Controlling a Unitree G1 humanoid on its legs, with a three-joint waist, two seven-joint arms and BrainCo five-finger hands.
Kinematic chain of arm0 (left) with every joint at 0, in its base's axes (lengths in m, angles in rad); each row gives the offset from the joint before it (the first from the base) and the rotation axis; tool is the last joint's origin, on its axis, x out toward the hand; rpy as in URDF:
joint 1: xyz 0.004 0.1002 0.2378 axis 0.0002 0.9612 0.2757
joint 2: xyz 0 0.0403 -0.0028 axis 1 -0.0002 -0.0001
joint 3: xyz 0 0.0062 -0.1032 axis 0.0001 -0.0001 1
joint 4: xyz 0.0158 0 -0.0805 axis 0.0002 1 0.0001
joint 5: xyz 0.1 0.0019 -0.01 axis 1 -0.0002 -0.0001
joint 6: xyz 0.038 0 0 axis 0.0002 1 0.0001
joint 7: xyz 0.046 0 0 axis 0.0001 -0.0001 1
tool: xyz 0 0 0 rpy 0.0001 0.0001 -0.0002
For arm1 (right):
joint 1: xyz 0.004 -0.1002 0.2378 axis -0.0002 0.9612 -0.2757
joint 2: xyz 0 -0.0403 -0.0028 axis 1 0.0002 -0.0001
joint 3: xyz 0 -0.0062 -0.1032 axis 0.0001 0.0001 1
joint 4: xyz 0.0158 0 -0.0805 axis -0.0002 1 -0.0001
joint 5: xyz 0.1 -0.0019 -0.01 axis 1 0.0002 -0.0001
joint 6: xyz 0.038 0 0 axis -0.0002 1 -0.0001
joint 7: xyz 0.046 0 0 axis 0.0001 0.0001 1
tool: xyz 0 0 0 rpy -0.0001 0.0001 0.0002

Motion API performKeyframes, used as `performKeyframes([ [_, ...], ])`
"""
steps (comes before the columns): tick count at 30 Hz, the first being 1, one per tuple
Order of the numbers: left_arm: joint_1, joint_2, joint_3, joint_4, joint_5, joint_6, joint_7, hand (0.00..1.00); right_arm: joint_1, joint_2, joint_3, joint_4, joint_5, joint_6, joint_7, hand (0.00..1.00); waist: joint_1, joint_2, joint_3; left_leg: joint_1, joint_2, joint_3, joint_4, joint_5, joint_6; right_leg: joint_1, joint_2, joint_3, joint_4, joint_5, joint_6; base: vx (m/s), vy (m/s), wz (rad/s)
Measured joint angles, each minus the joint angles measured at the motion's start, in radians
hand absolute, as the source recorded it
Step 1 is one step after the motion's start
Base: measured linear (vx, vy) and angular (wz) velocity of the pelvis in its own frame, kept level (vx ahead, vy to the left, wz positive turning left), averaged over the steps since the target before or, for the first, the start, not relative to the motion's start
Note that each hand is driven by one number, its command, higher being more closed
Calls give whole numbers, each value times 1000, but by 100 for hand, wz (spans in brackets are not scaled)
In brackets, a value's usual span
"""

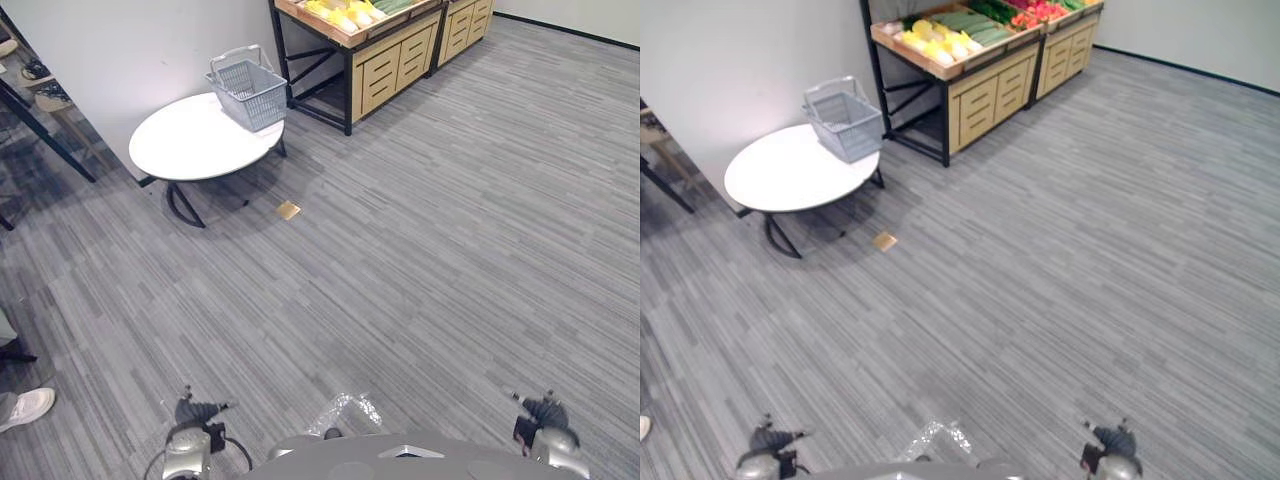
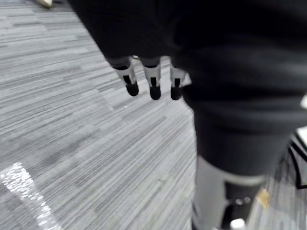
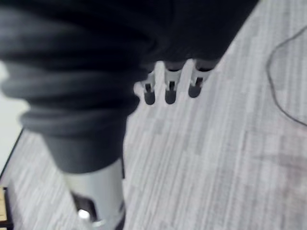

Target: Pick vegetable in the basket

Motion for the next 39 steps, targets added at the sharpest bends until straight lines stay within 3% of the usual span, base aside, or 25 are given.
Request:
performKeyframes([
  [15,7,-24,-31,0,5,-2,22,0,-14,5,52,3,12,-5,-1,0,-4,8,9,-6,3,-6,-4,3,5,-2,2,-25,-4,-3,-2,-9,-43,2],
  [22,16,-24,-36,3,0,4,22,0,-10,15,52,21,11,-4,0,0,-6,-6,33,-41,-15,-16,-4,-7,-9,-104,-16,-26,131,-88,-9,-41,-35,5],
  [24,24,-23,-34,4,0,5,21,0,-10,25,67,23,10,-3,1,0,-4,-12,33,-58,-13,-7,30,-40,-21,-106,-17,-23,145,-105,-19,79,-43,-3],
  [25,21,-23,-33,3,0,5,21,0,-11,27,78,23,9,-4,2,0,-4,-16,36,-86,-10,-5,84,-69,-23,-109,-19,-22,149,-116,-14,100,-59,5],
  [27,10,-31,-29,-4,0,4,21,0,-11,35,105,17,1,-4,2,0,5,-10,58,-259,58,27,491,-198,-36,-99,-2,-26,160,-131,-40,90,-71,8],
  [28,3,-35,-27,-19,0,6,21,0,-11,36,119,9,0,-3,3,0,5,-7,69,-321,87,34,633,-208,-42,-95,7,-32,167,-133,-43,83,-47,-12],
  [29,6,-55,-27,-60,-7,5,23,0,-3,36,146,-23,0,-3,0,0,16,6,92,-424,153,45,897,-171,-45,-68,28,-26,181,-148,-59,89,-14,-23],
  [31,8,-68,-50,-70,-14,5,23,0,-4,33,191,-56,1,-3,-4,0,35,5,111,-509,218,60,1084,-186,-46,-27,34,-14,192,-183,-72,196,47,-26],
  [33,7,-68,-72,-74,-18,4,25,0,-30,23,211,-70,0,-5,-3,0,43,-2,111,-554,239,78,1042,-223,-60,-12,14,12,194,-226,-70,247,100,-26],
  [34,8,-67,-80,-82,-18,2,25,0,-54,-4,232,-62,0,-5,-1,0,55,-4,111,-567,231,96,900,-226,-63,1,-15,30,186,-244,-53,346,189,-31],
  [36,22,-66,-80,-98,-19,-5,26,0,-86,-52,245,-60,-3,-5,1,0,60,0,110,-585,211,156,638,-169,-78,30,-66,34,131,-255,-24,425,255,-20],
  [37,36,-65,-81,-112,-18,-10,26,0,-108,-87,253,-57,-19,-6,1,0,65,8,105,-595,204,197,456,-58,-63,65,-91,33,78,-247,-1,662,413,-17],
  [38,41,-54,-79,-108,-17,-16,26,0,-136,-109,273,-43,-41,-9,0,0,80,-1,107,-580,178,232,438,26,25,85,-124,48,52,-238,12,572,355,-14],
  [39,31,-52,-78,-107,-17,-17,26,0,-154,-118,292,-37,-44,-12,3,0,80,-7,112,-584,168,236,452,3,38,81,-135,55,58,-216,7,590,363,-4],
])
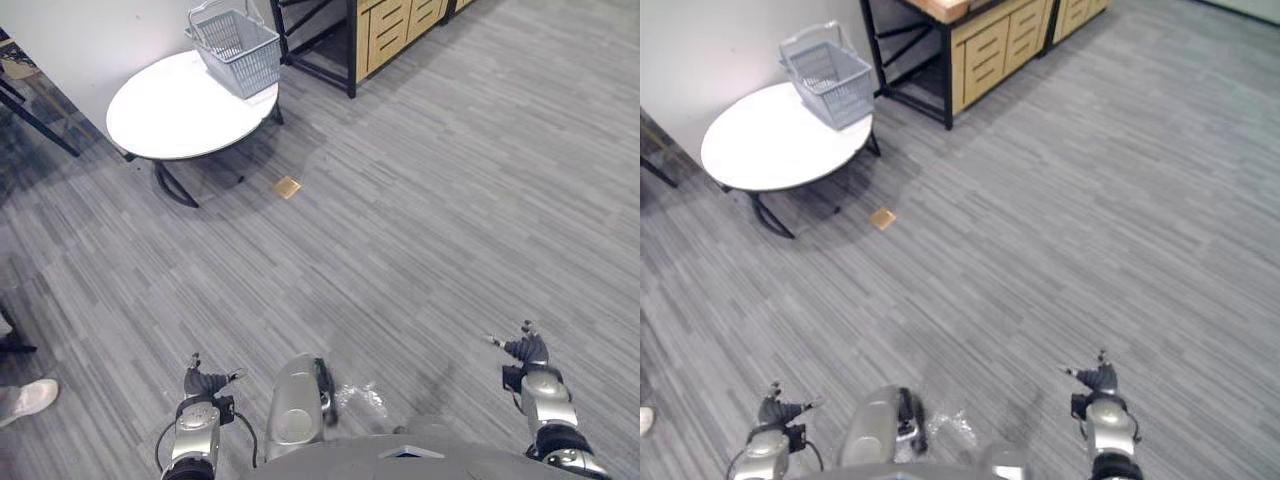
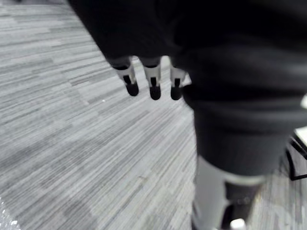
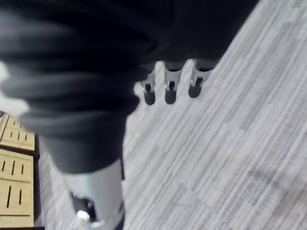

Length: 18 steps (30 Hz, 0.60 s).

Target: Pick vegetable in the basket

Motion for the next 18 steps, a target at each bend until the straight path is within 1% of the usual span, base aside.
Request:
performKeyframes([
  [1,-4,-1,3,0,1,-4,-1,0,-24,-5,21,7,-14,-4,10,0,1,0,1,-10,0,2,40,-27,41,-12,-5,6,29,45,30,486,317,11],
  [2,-3,-9,11,1,1,-4,-1,0,-49,0,25,7,-37,-8,16,0,6,-5,1,7,0,1,99,-85,59,-11,-9,22,96,95,77,733,463,6],
  [3,4,-13,9,1,1,-5,-3,0,-52,-1,37,5,-47,-15,16,0,19,-13,2,43,-8,8,116,-121,64,-15,-13,42,175,133,112,641,395,0],
  [4,17,-15,8,0,1,-8,-5,0,-60,-2,57,-10,-71,-23,15,0,28,-22,2,93,-23,6,115,-157,68,-41,-12,61,289,187,173,594,352,8],
  [5,34,-10,8,-1,2,-9,-5,0,-64,0,88,-46,-80,-35,14,0,26,-28,-1,163,-42,-12,85,-212,53,-99,5,85,487,298,225,556,296,46],
  [6,39,3,5,1,2,-7,-5,0,-61,0,121,-78,-107,-38,15,0,12,-46,-2,219,-76,-51,60,-236,53,-179,26,92,719,350,235,516,238,70],
  [7,40,7,-1,2,2,-5,-5,0,-61,-1,134,-91,-118,-38,14,0,1,-51,-4,247,-87,-70,47,-244,56,-223,33,86,824,349,235,579,158,103],
  [8,43,7,-19,1,3,-4,-5,0,-61,-4,139,-122,-138,-37,14,0,-13,-52,-4,320,-113,-111,-7,-247,56,-306,37,40,967,328,229,473,80,97],
  [9,47,4,-35,1,3,-3,-5,0,-60,-5,139,-150,-153,-37,12,0,-20,-44,-3,378,-124,-138,-55,-246,54,-358,28,-4,1019,301,202,587,69,116],
  [10,52,5,-54,1,6,-3,-4,0,-57,-7,139,-192,-154,-38,3,0,-32,-35,-6,446,-129,-182,-111,-244,51,-428,19,-57,1029,256,138,415,15,93],
  [11,50,7,-60,-1,10,-3,-4,0,-55,-11,139,-212,-154,-41,0,0,-36,-32,-5,476,-130,-207,-137,-243,50,-460,15,-78,1017,226,115,518,-34,113],
  [12,41,12,-64,-3,14,-3,-4,0,-53,-27,138,-245,-154,-46,-2,0,-52,-32,-5,527,-130,-262,-176,-241,45,-518,12,-110,953,184,72,645,-162,138],
  [13,22,19,-79,-5,17,-3,-4,0,-52,-53,130,-279,-153,-46,-3,0,-66,-22,-2,555,-116,-325,-195,-244,39,-557,14,-122,809,161,54,645,-202,168],
  [14,17,24,-91,-6,20,-3,-4,0,-53,-81,120,-301,-153,-46,-8,0,-81,-16,0,567,-101,-362,-196,-250,27,-574,15,-125,656,163,54,648,-275,170],
  [15,-4,28,-100,-19,21,-4,-5,0,-64,-114,102,-306,-154,-51,-18,0,-87,-9,4,586,-71,-389,-196,-266,-1,-579,19,-123,409,190,56,420,-223,123],
  [16,-6,31,-99,-26,21,-6,-4,0,-74,-127,91,-304,-154,-51,-25,0,-85,-8,4,598,-57,-401,-197,-277,-19,-583,18,-119,298,222,50,682,-406,102],
  [17,-1,41,-99,-31,22,-9,-4,0,-102,-150,86,-304,-154,-52,-36,0,-81,-12,2,626,-31,-416,-202,-299,-55,-587,17,-107,106,302,61,474,-295,65],
  [18,9,48,-98,-31,23,-9,-3,0,-117,-162,90,-304,-154,-51,-43,0,-81,-23,-3,645,-28,-423,-209,-311,-74,-589,14,-103,35,330,66,615,-413,75],
])
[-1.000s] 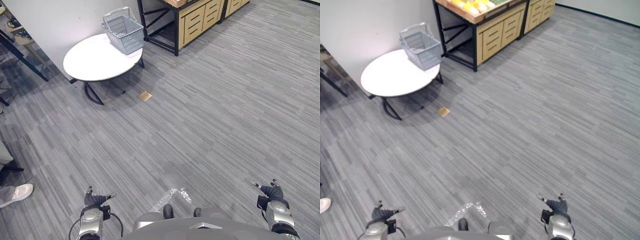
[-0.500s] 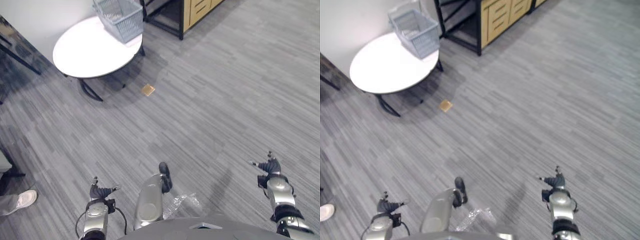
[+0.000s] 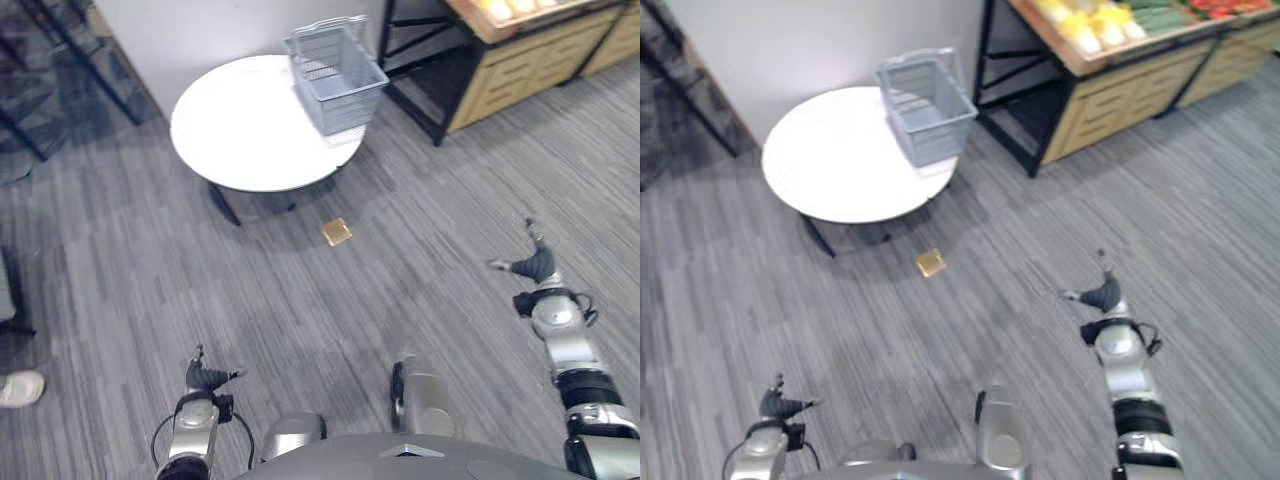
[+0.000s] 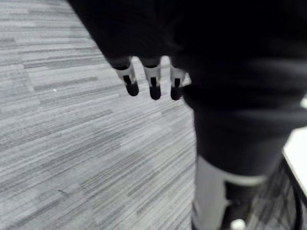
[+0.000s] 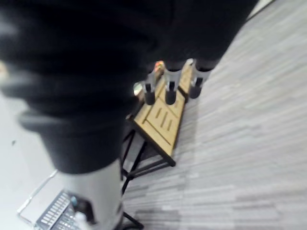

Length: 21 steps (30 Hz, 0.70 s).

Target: Pick vegetable in the basket

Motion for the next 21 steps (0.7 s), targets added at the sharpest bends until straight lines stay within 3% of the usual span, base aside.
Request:
performKeyframes([
  [1,16,3,0,8,2,1,0,0,-24,-27,5,-2,-5,-1,-8,0,-3,-6,-7,37,15,-23,6,-30,-38,-8,0,12,15,91,37,631,-418,61],
  [2,14,-25,-3,28,18,1,-2,0,-38,-60,6,-1,-22,1,-11,0,6,38,-22,41,68,-37,43,-31,-40,-26,41,7,109,94,16,763,-499,47],
  [3,21,-38,-3,31,27,-1,-2,0,-49,-68,10,-4,-31,1,-10,0,13,58,-31,26,93,-42,81,-14,-38,-26,60,-12,130,65,1,768,-487,20],
  [4,30,-53,0,41,33,-5,-2,0,-76,-68,15,-16,-41,1,-10,0,23,78,-36,-26,116,-60,197,40,-38,-19,80,-35,168,24,-25,613,-414,9],
  [6,44,-74,1,67,34,-5,-2,0,-117,-67,50,-29,-44,2,-11,0,24,89,-30,-147,131,-69,474,198,-50,30,101,-45,190,-36,-55,531,-326,9],
  [7,57,-94,1,67,32,-3,-3,0,-138,-67,77,-33,-51,5,-13,0,30,93,-10,-230,150,-67,687,290,-79,103,109,-63,168,-63,-76,561,-220,11],
  [8,58,-104,-1,68,17,0,-4,0,-145,-60,92,-45,-74,16,-22,0,42,103,8,-314,184,-10,887,238,-49,191,121,-75,136,-88,-101,651,-251,10],
  [10,58,-100,0,68,16,2,-3,0,-154,-45,97,-46,-81,19,-29,0,63,90,21,-392,210,81,986,185,-13,287,119,-79,91,-109,-111,418,-134,10],
  [12,63,-100,0,67,17,2,-3,0,-186,-40,102,-53,-121,25,-35,0,76,82,25,-493,209,190,911,140,9,381,106,-90,17,-133,-103,451,-91,14],
  [15,88,-106,0,59,20,3,-4,0,-243,-53,159,-79,-194,29,-40,0,76,73,28,-546,116,299,495,123,-7,465,69,-104,-53,-163,-65,402,94,10],
  [16,100,-113,0,59,20,3,-3,0,-256,-77,185,-79,-200,26,-40,0,78,79,25,-539,86,307,332,169,-13,482,66,-107,-67,-174,-46,451,185,-11],
  [17,122,-122,2,60,20,3,-2,0,-269,-101,214,-79,-217,26,-41,0,94,99,13,-524,71,301,208,277,57,498,74,-97,-58,-206,-21,579,231,-10],
  [18,126,-121,2,65,20,5,-2,0,-272,-91,234,-79,-236,25,-42,0,109,44,10,-504,23,317,207,235,58,504,30,-85,-16,-227,-8,503,183,2],
  [19,125,-116,2,70,20,5,-2,0,-273,-95,241,-79,-237,19,-42,0,107,27,7,-501,5,314,209,220,65,500,14,-85,12,-229,-2,519,151,25],
  [20,118,-131,-2,74,21,6,-3,0,-283,-97,243,-75,-244,17,-41,0,107,7,11,-475,-11,315,207,194,81,462,-9,-81,137,-233,3,493,137,25],
  [21,120,-142,-5,83,21,8,-3,0,-306,-96,259,-69,-257,17,-39,0,111,3,14,-433,-26,307,191,174,95,389,-25,-58,345,-210,42,484,139,22],
])
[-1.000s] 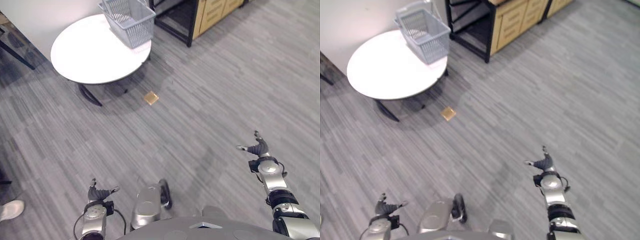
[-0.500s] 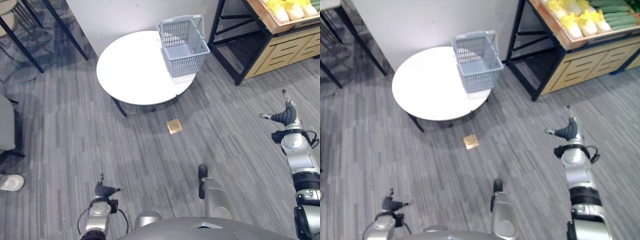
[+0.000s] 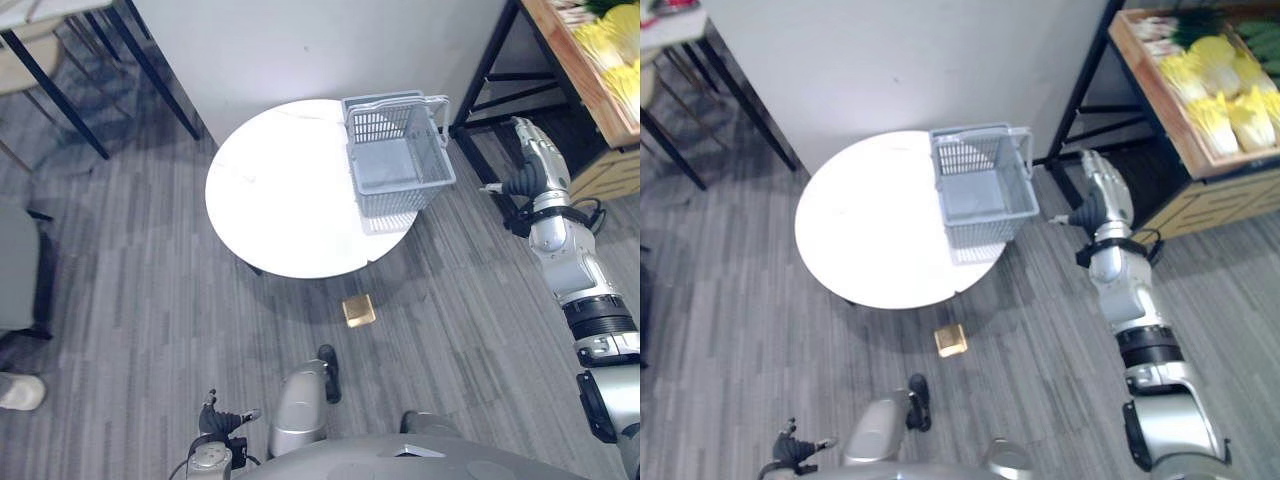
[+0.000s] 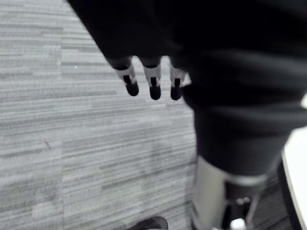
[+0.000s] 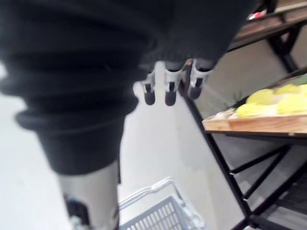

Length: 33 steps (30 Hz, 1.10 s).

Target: Pick vegetable in the basket

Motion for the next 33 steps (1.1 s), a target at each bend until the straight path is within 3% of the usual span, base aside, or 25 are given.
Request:
performKeyframes([
  [1,1,2,-7,3,2,3,0,0,-14,0,10,1,-7,0,0,0,-3,-1,2,31,-7,-6,-15,-6,3,-50,-3,27,117,20,34,492,112,39],
  [2,-3,16,-21,8,5,4,0,0,-36,-1,26,4,-17,-1,-1,0,-11,1,5,95,-16,-25,-48,-9,7,-103,6,69,280,9,36,408,52,48],
  [3,-4,23,-26,9,6,4,1,0,-49,-1,35,11,-17,-1,-2,0,-11,3,7,129,-17,-31,-65,-9,7,-119,10,71,317,3,24,481,16,54],
  [5,-19,43,-29,9,15,1,1,0,-114,-2,74,46,-17,-7,-3,0,-10,14,10,207,-8,-69,-112,-9,6,-180,7,44,230,-30,-48,449,-63,44],
  [7,-58,52,-35,9,15,0,1,0,-173,-13,86,62,-17,-13,-3,0,-15,20,12,213,13,-103,-138,-10,-11,-250,7,47,49,-25,-57,404,-178,62],
  [9,-80,67,-53,8,16,-6,0,0,-211,-14,104,90,-17,-16,0,0,-11,11,13,218,25,-121,-150,-25,-68,-276,6,51,-219,130,-66,328,-207,53],
  [10,-81,84,-54,5,16,-8,0,0,-212,-12,108,99,-17,-19,1,0,0,-7,15,233,23,-126,-152,-36,-86,-275,5,52,-312,264,-54,357,-304,35],
  [11,-76,98,-57,16,14,-7,2,0,-215,-7,136,118,-18,-20,3,0,8,-34,9,254,7,-137,-158,-60,-125,-276,-5,31,-328,346,-49,369,-332,12],
  [12,-75,82,-58,16,13,-7,2,0,-228,-5,151,126,-19,-21,5,0,20,-9,10,250,40,-138,-153,-64,-141,-264,21,23,-355,339,-62,343,-326,7],
  [14,-73,44,-61,14,12,-21,2,0,-263,-13,181,161,-36,-19,10,0,10,34,16,209,90,-149,-161,-53,-159,-256,68,-13,-432,349,-77,319,-287,5],
  [19,-73,26,-64,18,-1,-29,4,0,-307,-19,246,288,-55,-17,24,0,11,56,38,178,105,-158,-176,-27,-172,-251,80,-44,-477,357,-87,94,-73,16],
  [25,-106,43,-89,17,-4,-45,22,0,-398,-15,302,425,-60,-21,50,0,27,79,121,84,79,-233,-178,-27,-172,-252,58,-113,-598,438,-79,-57,11,40],
  [26,-105,43,-99,18,-4,-45,25,0,-419,-14,300,424,-89,-20,35,100,27,84,136,74,77,-241,-178,-27,-172,-255,54,-119,-598,438,-79,-62,-1,29],
  [29,-108,43,-141,16,-4,-47,26,0,-469,-12,304,451,-97,-20,32,100,41,93,160,52,69,-259,-176,-27,-172,-268,46,-123,-598,442,-78,-78,-4,15],
  [33,-129,45,-188,12,-4,-52,26,0,-557,-21,319,522,-97,-21,16,100,38,107,179,-11,54,-278,-149,-28,-173,-302,31,-134,-595,447,-81,-106,-4,17],
])
